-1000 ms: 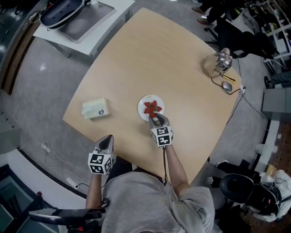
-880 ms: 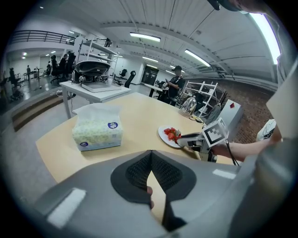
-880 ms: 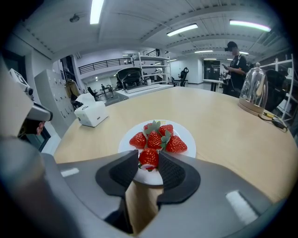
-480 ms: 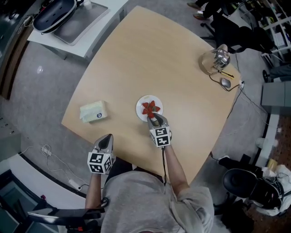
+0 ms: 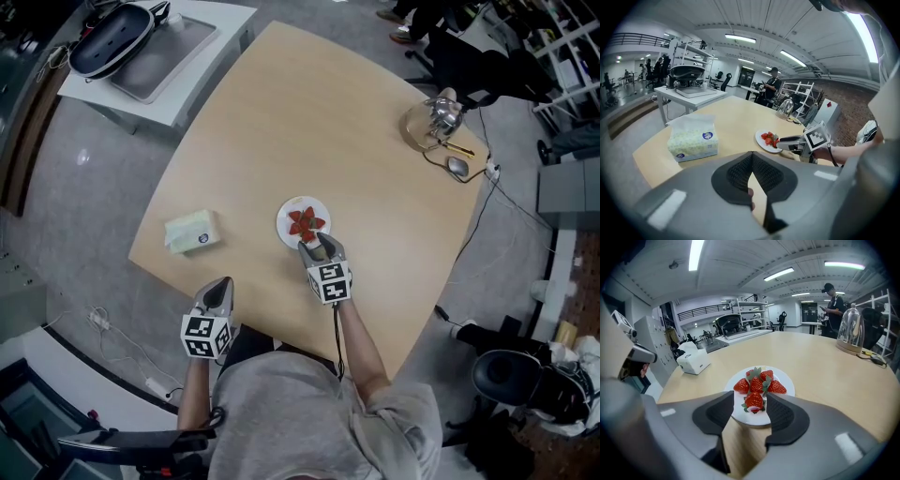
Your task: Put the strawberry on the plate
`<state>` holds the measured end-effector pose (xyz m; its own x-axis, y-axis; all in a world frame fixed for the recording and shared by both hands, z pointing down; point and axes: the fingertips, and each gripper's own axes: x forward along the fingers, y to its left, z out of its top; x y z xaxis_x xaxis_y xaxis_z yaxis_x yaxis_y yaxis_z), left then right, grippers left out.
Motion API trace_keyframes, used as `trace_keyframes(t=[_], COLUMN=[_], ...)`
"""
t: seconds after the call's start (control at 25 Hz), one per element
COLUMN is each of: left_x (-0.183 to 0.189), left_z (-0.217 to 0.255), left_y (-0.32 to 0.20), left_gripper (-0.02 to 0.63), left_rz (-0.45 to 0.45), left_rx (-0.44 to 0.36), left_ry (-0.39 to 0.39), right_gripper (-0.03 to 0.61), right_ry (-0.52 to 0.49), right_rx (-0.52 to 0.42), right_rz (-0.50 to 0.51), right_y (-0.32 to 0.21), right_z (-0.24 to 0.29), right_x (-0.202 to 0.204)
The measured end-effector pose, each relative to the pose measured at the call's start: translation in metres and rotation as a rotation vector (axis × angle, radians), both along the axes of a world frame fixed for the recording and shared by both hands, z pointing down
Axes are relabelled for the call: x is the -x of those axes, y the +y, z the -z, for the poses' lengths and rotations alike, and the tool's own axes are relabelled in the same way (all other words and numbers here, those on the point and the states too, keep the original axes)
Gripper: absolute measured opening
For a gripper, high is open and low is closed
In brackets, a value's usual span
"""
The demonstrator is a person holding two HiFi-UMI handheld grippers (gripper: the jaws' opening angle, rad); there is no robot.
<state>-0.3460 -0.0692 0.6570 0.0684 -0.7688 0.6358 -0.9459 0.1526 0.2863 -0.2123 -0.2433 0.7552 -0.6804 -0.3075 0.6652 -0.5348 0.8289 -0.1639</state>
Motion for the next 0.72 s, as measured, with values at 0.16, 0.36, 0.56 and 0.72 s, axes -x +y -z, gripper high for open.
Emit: trace_keyframes(t=[0.16,0.36,0.56,0.72], left_x=[-0.012,-0.032,-0.057,-0.075], left_z=[0.007,0.017,0.025,0.037], left_y=[0.002,-0.002,-0.005,-0.013], left_gripper=[0.02,0.02,0.02,0.02], left_rz=[-0.012,-0.039,-0.075,-0.097], left_rx=[-0.014,-0.041,-0.067,-0.108], left_ry=[-0.007,-0.014,-0.016,-0.016], right_gripper=[0.213,0.213,0.176,0.141], right_ry=[-0.017,-0.042,-0.08,-0.119], right_rx=[-0.013,-0.047,-0.119,-0.153], right_rz=[-0.002,-0.026,-0.072,-0.108], right_y=[0.004,0.009,0.01,0.012], right_z=[0.013,0.034,0.067,0.09], right_x=[-0.008,-0.026,-0.053,-0.076])
